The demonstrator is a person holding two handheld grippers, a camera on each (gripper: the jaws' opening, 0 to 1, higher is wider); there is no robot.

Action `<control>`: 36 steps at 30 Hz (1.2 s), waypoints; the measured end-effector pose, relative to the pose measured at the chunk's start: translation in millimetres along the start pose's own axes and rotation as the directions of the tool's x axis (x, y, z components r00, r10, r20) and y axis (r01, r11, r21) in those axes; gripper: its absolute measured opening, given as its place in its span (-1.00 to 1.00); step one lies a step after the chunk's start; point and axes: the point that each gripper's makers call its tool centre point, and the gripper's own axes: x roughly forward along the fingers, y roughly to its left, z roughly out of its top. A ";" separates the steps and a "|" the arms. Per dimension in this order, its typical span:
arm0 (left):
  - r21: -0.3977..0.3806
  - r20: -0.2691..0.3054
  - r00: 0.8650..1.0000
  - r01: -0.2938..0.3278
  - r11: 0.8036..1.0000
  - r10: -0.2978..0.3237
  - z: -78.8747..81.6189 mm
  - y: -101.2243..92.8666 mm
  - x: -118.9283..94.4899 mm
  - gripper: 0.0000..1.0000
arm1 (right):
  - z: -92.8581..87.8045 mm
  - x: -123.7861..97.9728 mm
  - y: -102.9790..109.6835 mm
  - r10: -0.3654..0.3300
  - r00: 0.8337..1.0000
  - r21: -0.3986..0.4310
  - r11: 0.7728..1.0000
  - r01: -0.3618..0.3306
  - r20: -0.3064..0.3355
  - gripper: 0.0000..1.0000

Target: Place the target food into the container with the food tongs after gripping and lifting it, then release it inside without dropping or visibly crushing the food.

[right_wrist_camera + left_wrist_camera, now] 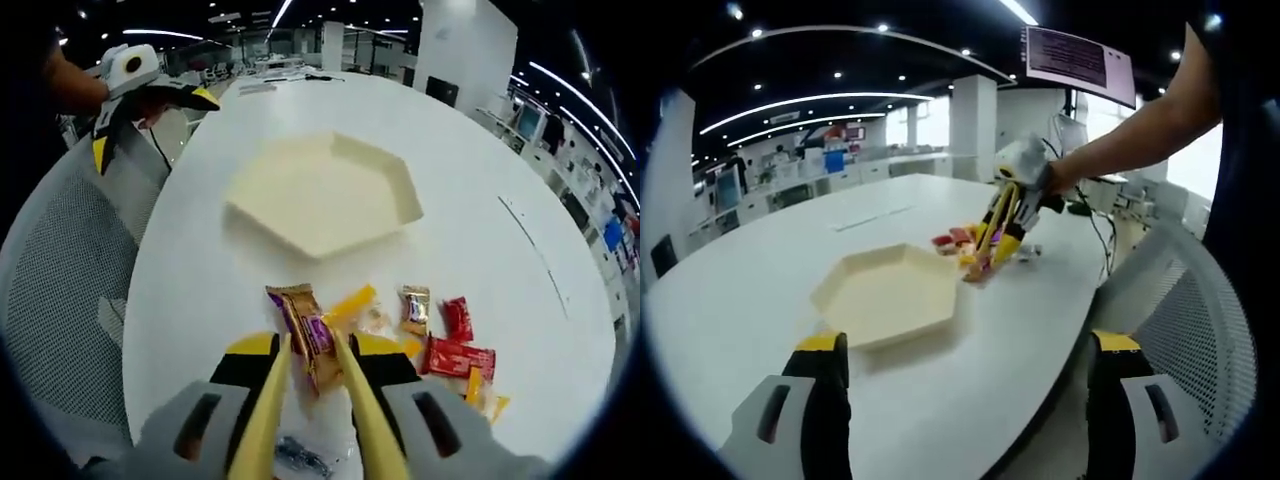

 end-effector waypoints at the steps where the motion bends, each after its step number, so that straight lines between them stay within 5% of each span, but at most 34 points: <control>1: -0.001 0.000 1.000 -0.001 1.000 0.001 0.1 0.2 0.0 0.91 | 0.2 -0.4 -0.6 -0.010 1.000 0.034 0.999 0.010 0.001 -0.51; 3: -0.002 0.002 1.000 -0.002 1.000 0.002 0.4 0.5 -0.1 0.91 | -0.9 -0.2 -5.0 -0.037 0.999 0.020 0.999 0.037 -0.003 -0.54; 6: -0.007 0.005 1.000 0.001 1.000 -0.001 1.1 0.2 -0.3 0.91 | -1.8 -1.7 -10.6 -0.063 0.998 0.105 0.993 0.062 0.006 -0.58; 19: -0.007 0.014 1.000 -0.005 1.000 0.005 2.7 0.6 -0.9 0.90 | -0.9 -17.6 -10.5 -0.067 0.998 0.187 0.980 0.065 0.004 -0.61; 36: -0.011 0.022 1.000 -0.010 1.000 0.010 4.2 2.0 -1.8 0.93 | 36.4 -49.3 -31.2 -0.118 0.992 0.200 0.974 0.107 0.044 -0.60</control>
